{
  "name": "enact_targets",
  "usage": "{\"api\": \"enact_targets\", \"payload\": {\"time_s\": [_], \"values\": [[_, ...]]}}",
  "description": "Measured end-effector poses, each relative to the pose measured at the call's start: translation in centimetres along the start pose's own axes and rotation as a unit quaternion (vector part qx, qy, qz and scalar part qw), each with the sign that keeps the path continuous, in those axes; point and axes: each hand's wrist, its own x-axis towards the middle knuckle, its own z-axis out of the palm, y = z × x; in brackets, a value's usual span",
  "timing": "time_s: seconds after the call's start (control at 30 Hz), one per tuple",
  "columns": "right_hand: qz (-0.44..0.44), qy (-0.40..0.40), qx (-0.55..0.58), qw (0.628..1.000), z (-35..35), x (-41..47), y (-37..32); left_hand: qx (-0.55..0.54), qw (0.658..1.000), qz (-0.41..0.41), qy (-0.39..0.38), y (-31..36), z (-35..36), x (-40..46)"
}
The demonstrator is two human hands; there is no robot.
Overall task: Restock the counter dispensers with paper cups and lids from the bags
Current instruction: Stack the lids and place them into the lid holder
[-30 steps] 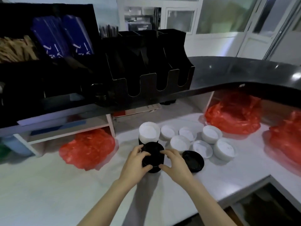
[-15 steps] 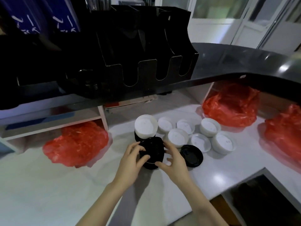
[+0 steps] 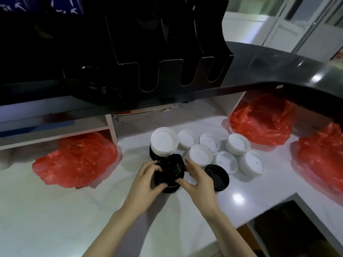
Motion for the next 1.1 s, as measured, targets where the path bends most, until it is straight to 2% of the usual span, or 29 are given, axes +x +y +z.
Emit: {"api": "enact_targets", "payload": {"time_s": [0.33,0.47,0.67,0.9,1.1], "values": [[-0.088,-0.152,-0.044,0.984,-1.6,2.9,2.0,0.062,0.994,-0.075,0.046,1.6,1.2,-0.4],[-0.098,-0.149,-0.007,0.984,-1.8,3.9,2.7,0.075,0.989,-0.099,0.078,3.1,1.7,-1.0],[-0.09,-0.189,0.037,0.977,-1.8,5.6,2.8,0.102,0.981,-0.13,0.102,4.4,1.9,-1.3],[-0.063,-0.207,0.064,0.974,-2.4,6.1,2.2,0.034,0.969,-0.188,0.154,5.3,2.7,-0.6],[-0.095,-0.203,0.058,0.973,-3.4,5.4,1.9,0.052,0.972,-0.168,0.153,6.5,2.6,-1.2]]}}
